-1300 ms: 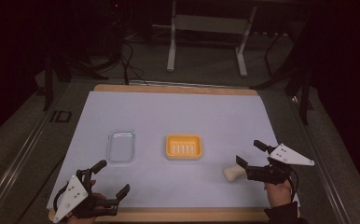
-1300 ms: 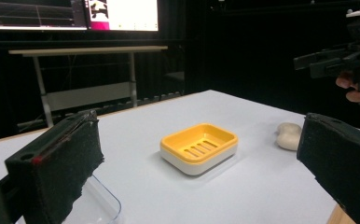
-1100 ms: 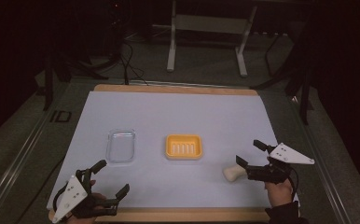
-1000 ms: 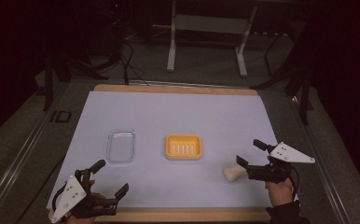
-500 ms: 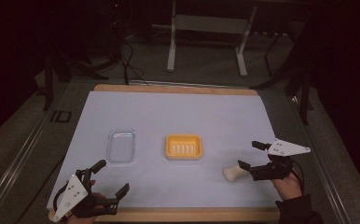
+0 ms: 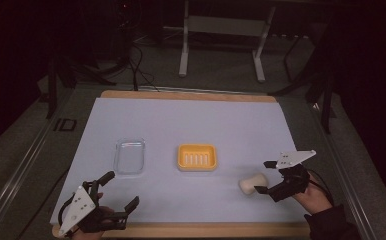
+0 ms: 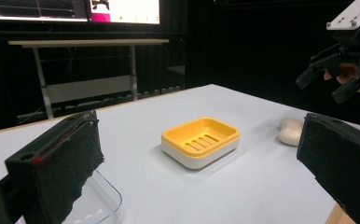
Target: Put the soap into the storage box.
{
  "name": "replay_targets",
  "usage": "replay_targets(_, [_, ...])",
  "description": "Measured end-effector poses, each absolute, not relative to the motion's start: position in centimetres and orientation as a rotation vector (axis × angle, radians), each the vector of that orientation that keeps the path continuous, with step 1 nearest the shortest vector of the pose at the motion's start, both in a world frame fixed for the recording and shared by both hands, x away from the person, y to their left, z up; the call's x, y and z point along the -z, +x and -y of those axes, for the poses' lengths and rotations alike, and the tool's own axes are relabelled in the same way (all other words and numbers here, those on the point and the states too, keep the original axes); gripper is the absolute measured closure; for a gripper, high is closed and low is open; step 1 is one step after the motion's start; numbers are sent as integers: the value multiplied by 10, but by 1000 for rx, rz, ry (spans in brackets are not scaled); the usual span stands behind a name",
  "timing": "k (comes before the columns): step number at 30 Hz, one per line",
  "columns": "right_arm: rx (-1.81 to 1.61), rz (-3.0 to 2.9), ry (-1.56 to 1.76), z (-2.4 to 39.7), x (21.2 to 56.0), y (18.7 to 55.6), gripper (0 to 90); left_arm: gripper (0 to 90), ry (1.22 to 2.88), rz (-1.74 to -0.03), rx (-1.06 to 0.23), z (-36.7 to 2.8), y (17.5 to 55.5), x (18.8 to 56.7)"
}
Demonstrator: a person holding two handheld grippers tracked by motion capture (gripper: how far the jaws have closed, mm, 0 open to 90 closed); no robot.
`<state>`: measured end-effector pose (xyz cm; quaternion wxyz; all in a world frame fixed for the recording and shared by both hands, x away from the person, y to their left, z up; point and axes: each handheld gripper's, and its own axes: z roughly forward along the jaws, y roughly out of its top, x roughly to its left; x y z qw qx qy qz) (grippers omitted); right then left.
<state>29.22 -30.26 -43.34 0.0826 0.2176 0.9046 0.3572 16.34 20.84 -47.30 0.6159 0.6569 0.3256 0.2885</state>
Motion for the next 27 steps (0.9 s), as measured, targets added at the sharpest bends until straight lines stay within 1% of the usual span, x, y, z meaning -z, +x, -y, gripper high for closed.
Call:
replay_targets(9, [-819, -2899, 576, 299, 432, 294, 100, 1, 1515, -756, -661, -208, 164, 473])
replay_targets(15, [-749, -2970, 569, 299, 435, 295, 101, 1, 1520, -756, -662, -208, 164, 474])
replay_targets(27, [-470, -3118, 529, 300, 442, 298, 111, 1, 1523, -761, -658, -208, 165, 474])
